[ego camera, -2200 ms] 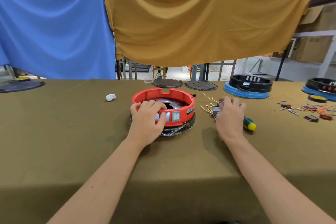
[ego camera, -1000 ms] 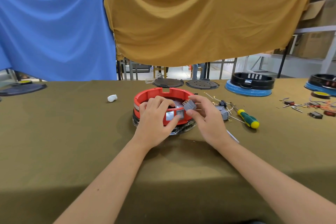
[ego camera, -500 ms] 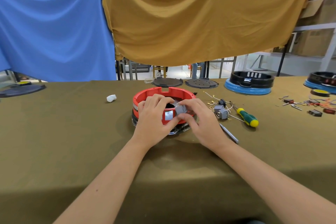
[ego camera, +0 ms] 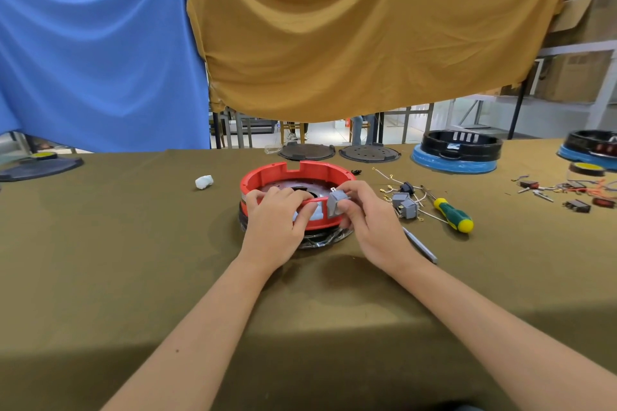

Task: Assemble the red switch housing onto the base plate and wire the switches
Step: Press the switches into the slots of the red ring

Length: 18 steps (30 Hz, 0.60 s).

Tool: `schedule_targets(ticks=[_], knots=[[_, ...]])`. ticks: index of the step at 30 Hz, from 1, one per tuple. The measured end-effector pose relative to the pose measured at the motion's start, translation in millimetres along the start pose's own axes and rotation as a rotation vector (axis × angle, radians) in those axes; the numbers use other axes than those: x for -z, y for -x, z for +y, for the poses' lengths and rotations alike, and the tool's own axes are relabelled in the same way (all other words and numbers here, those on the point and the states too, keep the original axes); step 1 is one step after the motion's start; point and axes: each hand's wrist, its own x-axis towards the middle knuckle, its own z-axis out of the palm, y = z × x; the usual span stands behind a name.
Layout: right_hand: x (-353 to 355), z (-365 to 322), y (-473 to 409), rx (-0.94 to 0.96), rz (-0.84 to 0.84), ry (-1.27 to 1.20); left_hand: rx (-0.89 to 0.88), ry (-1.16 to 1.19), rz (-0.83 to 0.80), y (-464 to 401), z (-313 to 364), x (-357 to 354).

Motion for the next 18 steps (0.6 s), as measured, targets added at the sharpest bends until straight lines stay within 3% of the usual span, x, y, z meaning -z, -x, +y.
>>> schedule_targets(ticks=[7,18], knots=[[-1.2,-4.1,-0.5,-0.067,-0.072,-0.086,-0.027,0.194,-0.001,1.8,2.5,4.6],[-0.3,-4.7,0.3,-0.097,-0.118,-0.072,-0.099,0.218,-0.031,1.1,4.1,3.4]])
